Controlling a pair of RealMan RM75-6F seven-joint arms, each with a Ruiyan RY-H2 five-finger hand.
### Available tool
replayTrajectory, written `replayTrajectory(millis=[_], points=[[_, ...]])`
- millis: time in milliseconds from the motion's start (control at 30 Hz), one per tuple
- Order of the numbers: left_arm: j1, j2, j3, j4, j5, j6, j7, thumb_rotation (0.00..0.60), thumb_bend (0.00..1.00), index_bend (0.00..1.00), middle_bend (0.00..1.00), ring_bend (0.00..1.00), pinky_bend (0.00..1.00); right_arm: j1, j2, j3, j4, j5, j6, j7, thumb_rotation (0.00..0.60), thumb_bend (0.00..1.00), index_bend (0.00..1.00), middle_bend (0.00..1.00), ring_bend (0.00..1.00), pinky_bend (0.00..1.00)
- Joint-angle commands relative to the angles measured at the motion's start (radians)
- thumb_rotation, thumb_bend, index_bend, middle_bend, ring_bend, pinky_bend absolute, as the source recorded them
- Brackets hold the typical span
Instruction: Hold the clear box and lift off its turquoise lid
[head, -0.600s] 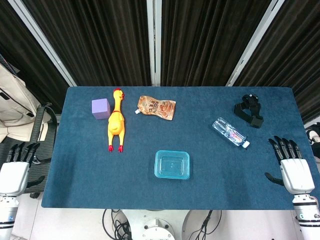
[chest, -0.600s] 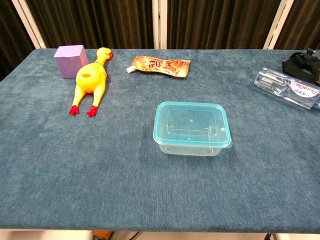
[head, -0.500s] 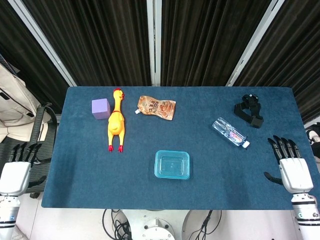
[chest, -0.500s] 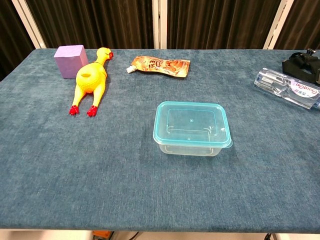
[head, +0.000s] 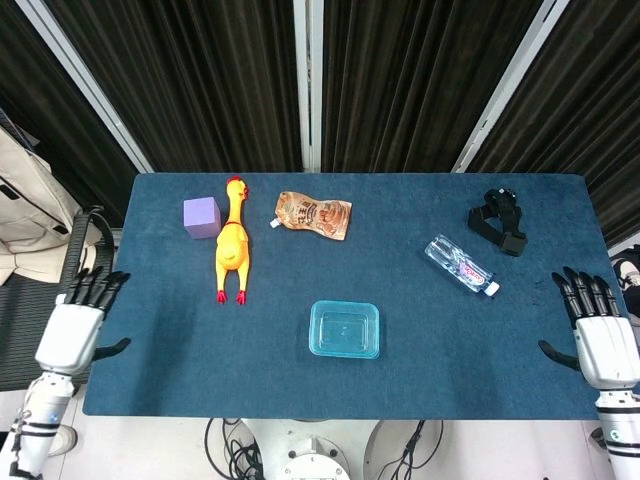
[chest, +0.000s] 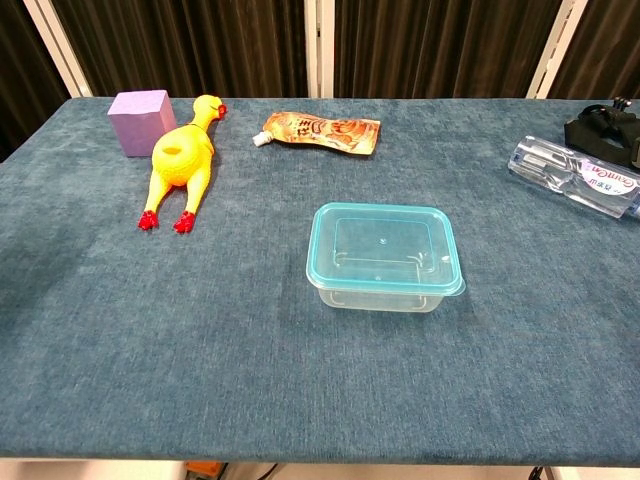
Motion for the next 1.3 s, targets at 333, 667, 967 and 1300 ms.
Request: replayTrajectory(millis=[333,667,967,1300], points=[[-0.391,-0.218,-0.069,-0.119,0.035,-0.477,0.123,0.600,0.00,0.09,0.07,0.00,0.00,-0.007,-0.010,-0.011,0.051,-0.024,0.012,0.067,0.600,0.03,0.00,0.03,0.00,0.00],[-0.550,-0.442,-0.136,-0.084,-0.194,-0.623,0.293,0.600,0.00,0.05,0.04,0.00,0.00,-0.013,-0.006,-0.016,0.077,-0.027,0.017,0.097,0.600,0.03,0.00,0.03,0.00,0.00],[-0.655,-0.570,-0.166,0.008,-0.504,-0.619,0.502,0.600,0.00,0.03,0.01,0.00,0.00,-0.020,-0.020,-0.024,0.109,-0.033,0.023,0.136,0.600,0.03,0.00,0.02,0.00,0.00],[-0.716,-0.564,-0.200,0.030,-0.755,-0.569,0.508,0.600,0.00,0.03,0.01,0.00,0.00,-0.023,-0.024,-0.024,0.122,-0.030,0.025,0.142,0.600,0.03,0.00,0.02,0.00,0.00]])
